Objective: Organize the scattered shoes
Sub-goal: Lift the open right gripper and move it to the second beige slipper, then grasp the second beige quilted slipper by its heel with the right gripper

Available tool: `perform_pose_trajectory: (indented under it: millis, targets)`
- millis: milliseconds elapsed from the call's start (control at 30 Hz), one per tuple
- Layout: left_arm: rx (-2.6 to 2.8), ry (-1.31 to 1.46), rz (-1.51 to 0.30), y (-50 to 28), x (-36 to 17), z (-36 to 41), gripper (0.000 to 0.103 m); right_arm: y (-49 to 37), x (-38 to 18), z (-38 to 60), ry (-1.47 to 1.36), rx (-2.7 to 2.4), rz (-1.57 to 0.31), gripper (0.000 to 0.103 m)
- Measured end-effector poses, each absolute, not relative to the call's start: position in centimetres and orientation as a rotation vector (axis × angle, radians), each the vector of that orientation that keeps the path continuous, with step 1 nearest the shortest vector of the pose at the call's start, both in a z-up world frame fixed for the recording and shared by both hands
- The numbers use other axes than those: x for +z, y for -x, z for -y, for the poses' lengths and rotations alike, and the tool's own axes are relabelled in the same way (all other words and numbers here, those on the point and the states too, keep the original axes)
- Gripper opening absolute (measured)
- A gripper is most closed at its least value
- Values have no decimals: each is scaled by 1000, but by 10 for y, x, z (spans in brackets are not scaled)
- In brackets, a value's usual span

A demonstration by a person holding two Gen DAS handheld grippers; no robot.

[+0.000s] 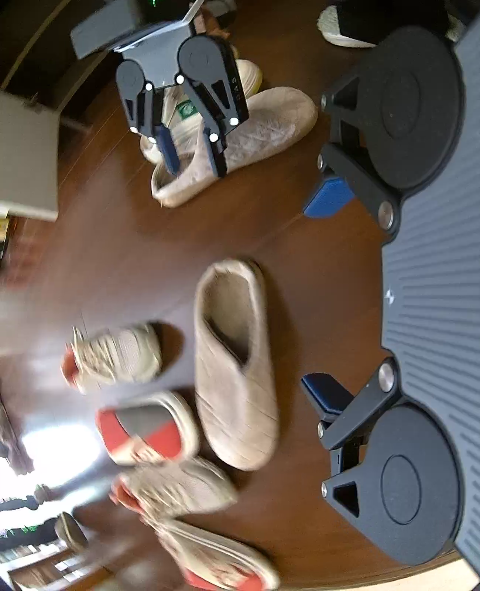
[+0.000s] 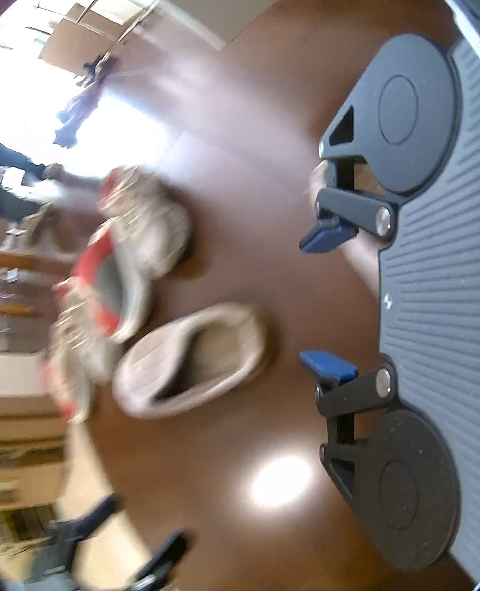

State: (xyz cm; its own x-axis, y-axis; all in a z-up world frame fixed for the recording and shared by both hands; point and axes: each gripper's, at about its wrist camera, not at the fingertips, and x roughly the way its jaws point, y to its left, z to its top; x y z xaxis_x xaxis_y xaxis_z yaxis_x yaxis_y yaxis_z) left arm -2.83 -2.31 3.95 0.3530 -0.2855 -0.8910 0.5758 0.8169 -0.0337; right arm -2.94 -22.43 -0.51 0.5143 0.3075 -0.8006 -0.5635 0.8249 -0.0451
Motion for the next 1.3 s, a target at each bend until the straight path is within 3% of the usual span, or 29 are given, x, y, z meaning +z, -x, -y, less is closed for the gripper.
perform_pose_trajectory:
  millis: [33, 500, 567, 800, 867, 900, 933, 1067, 1167, 1300]
  targets:
    - [-562, -302, -1073, 30, 40, 17, 93, 24, -6, 211, 324, 571, -891, 17]
    - [-554, -269, -1119, 19, 20, -39, 93, -50, -68, 77, 428, 660, -876, 22]
    - [-550, -269, -1132, 19, 15, -44, 93, -51, -78, 69, 457, 669, -872, 6]
    - [-559, -338, -1154, 17, -5, -39, 93, 2, -70, 102, 605, 844, -903, 8]
    - [-590, -453, -1145, 19, -18, -22, 93, 17, -61, 120, 651, 817, -926, 27]
    - [-615, -511, -1132, 21, -25, -13, 93, 23, -55, 131, 647, 763, -932, 64]
    - [-643, -574, -1113, 22, -31, -4, 93, 30, -47, 143, 614, 707, -927, 80]
    - [-727, -856, -1001, 24, -56, 27, 79, 49, -20, 201, 254, 523, -1011, 80]
    - [-765, -1027, -941, 12, -73, 42, 75, 71, -12, 236, 14, 421, -1039, 80]
    - [-837, -1087, -993, -2, -90, 49, 46, 92, -10, 258, -135, 343, -1043, 80]
